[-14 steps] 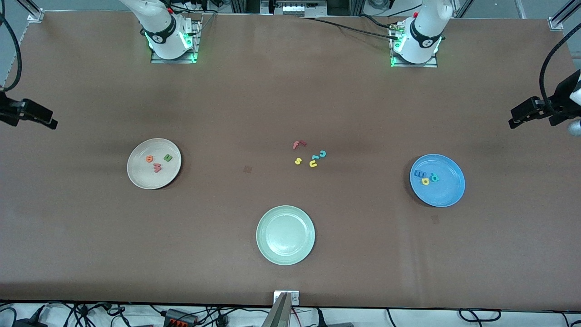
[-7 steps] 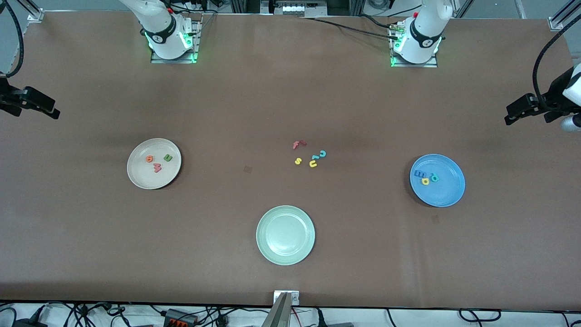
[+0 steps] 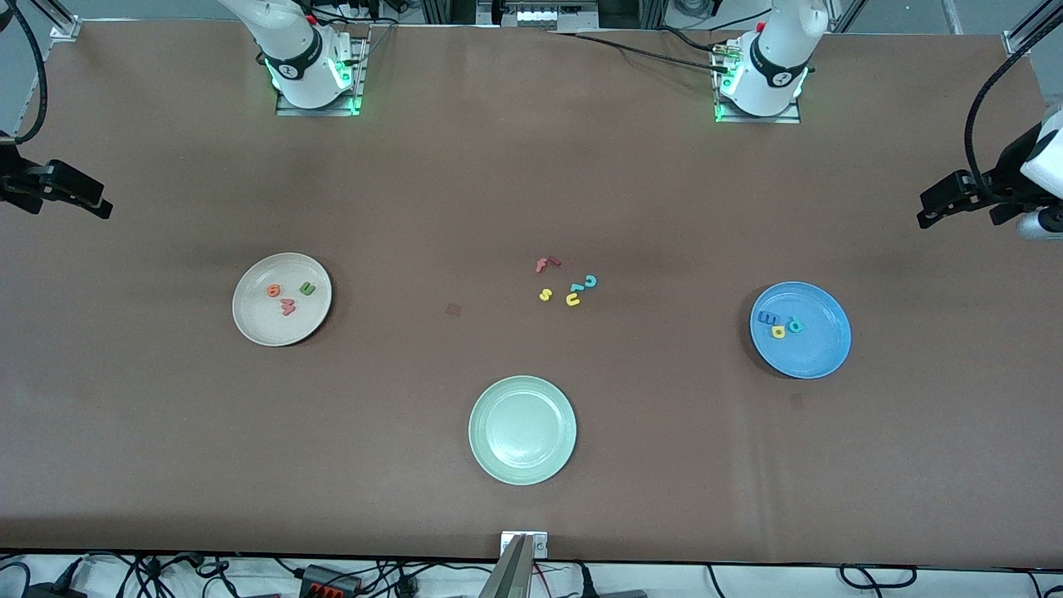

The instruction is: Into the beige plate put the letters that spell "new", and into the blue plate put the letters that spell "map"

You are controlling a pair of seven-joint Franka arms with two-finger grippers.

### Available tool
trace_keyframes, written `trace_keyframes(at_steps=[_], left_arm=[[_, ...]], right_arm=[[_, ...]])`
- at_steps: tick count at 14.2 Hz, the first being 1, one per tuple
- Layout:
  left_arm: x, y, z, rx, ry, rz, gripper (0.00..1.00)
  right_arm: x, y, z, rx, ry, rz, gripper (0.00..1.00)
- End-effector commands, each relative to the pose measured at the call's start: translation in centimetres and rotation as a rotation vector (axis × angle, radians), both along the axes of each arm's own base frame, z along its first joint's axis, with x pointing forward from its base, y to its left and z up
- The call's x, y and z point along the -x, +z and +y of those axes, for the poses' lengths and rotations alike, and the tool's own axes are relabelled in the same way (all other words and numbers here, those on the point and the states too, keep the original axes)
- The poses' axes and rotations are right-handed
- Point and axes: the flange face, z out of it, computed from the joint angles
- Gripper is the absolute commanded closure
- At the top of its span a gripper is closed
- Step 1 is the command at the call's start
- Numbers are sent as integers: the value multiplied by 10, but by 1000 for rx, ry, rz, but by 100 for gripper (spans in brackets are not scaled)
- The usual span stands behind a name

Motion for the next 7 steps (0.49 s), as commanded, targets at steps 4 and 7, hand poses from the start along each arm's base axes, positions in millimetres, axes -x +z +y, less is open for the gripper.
trace_keyframes(at_steps=[4,7], left_arm=[[6,5,-6,16,-27,-8,0],[6,5,-5,16,-25,-7,0]], right_arm=[[0,-2,1,13,7,-10,0],[1,-1,1,13,22,-10,0]])
